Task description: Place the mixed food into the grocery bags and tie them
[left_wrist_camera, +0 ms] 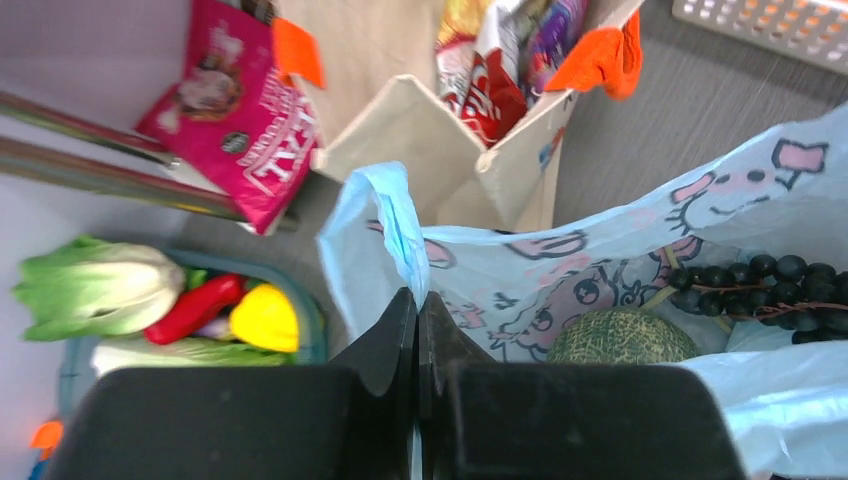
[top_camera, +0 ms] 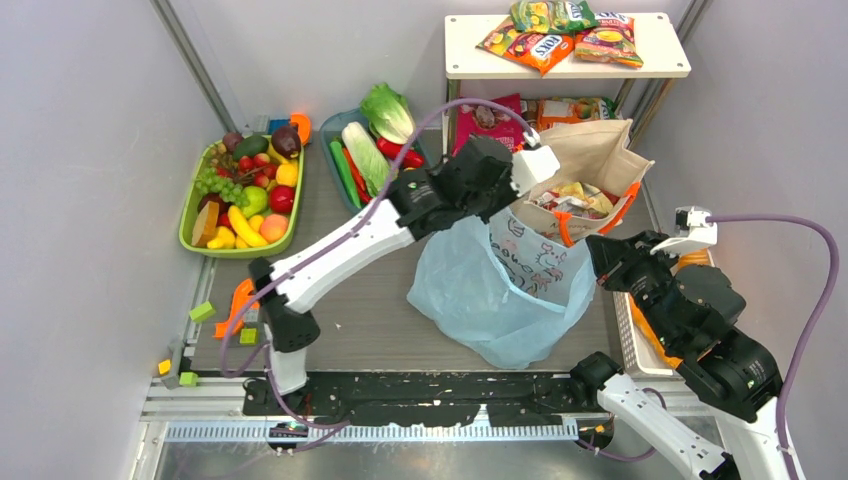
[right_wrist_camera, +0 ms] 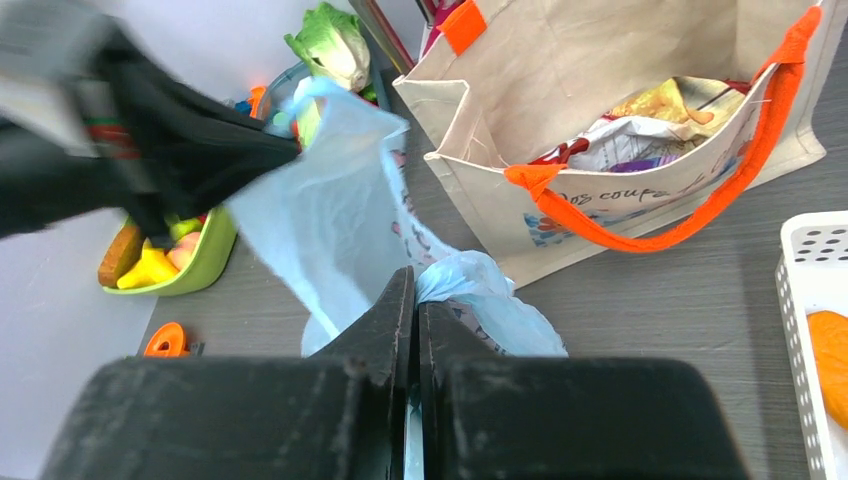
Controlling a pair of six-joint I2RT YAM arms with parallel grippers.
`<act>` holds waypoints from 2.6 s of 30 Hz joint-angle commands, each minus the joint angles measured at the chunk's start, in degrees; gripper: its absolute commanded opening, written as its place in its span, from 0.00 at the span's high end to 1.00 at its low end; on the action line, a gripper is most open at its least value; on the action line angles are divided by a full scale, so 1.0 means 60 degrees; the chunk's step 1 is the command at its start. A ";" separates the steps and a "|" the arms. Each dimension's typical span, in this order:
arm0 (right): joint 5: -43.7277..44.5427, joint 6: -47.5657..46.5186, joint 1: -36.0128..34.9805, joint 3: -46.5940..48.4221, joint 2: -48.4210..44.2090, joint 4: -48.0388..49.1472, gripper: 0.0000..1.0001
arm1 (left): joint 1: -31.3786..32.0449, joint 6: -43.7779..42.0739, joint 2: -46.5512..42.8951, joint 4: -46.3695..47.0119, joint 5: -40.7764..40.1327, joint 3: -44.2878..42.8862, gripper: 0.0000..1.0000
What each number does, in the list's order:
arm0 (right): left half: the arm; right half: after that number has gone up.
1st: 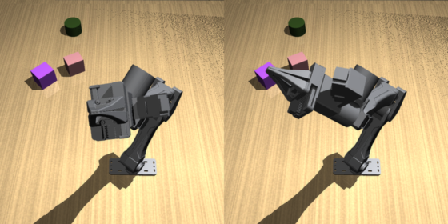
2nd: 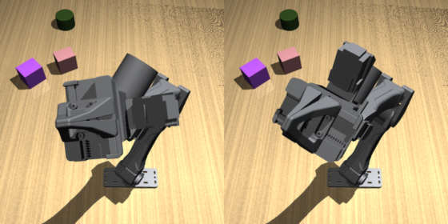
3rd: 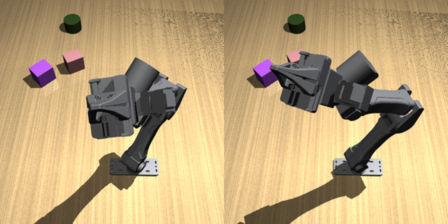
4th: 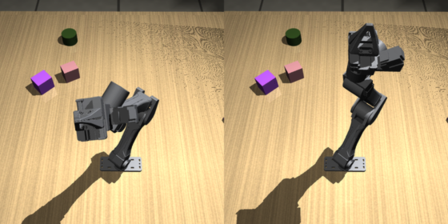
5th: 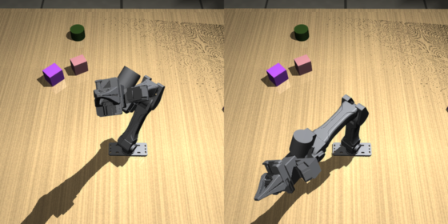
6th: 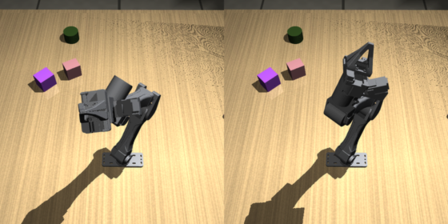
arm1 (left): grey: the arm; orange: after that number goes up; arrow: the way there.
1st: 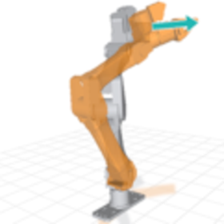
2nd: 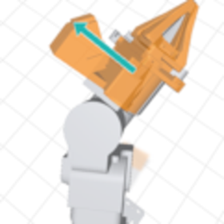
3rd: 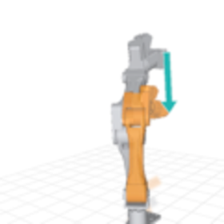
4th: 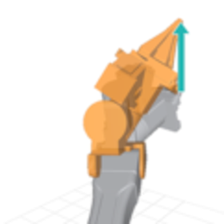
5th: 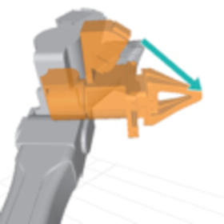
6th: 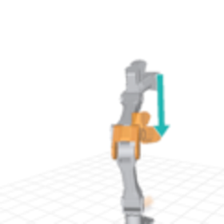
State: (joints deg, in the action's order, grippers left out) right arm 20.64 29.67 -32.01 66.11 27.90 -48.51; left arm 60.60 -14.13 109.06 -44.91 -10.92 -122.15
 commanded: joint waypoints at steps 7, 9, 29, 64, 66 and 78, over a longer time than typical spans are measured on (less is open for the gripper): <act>0.1047 -0.0941 0.0046 0.2027 0.0558 -0.0209 0.95 | -0.0055 -0.0323 -0.3260 0.0348 -0.0982 0.0704 1.00; 0.1096 -0.1064 0.0039 0.2262 0.0623 -0.0257 0.95 | -0.0121 -0.0273 -0.3433 0.0294 -0.1131 0.0874 1.00; 0.0727 -0.0683 0.0043 0.1050 0.0420 -0.0245 0.95 | -0.4333 0.3965 -0.5209 0.3099 0.0189 0.4828 0.01; -0.0014 -0.0450 0.0047 0.0089 0.1732 0.1169 0.95 | -0.6919 0.7740 0.4212 0.0411 -0.0720 -0.0386 0.11; -0.0026 -0.0447 0.0047 0.0079 0.1760 0.1206 0.95 | -0.7027 0.7851 0.4722 0.0016 -0.0317 -0.0991 0.19; -0.0106 -0.0408 0.0048 0.0028 0.1580 0.1252 0.95 | -0.7609 0.8144 0.2301 0.0887 0.0639 0.1258 0.70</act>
State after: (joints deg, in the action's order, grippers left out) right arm 20.23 26.72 -32.01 66.50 38.15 -43.77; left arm 15.70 34.52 133.08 -40.64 -6.63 -119.15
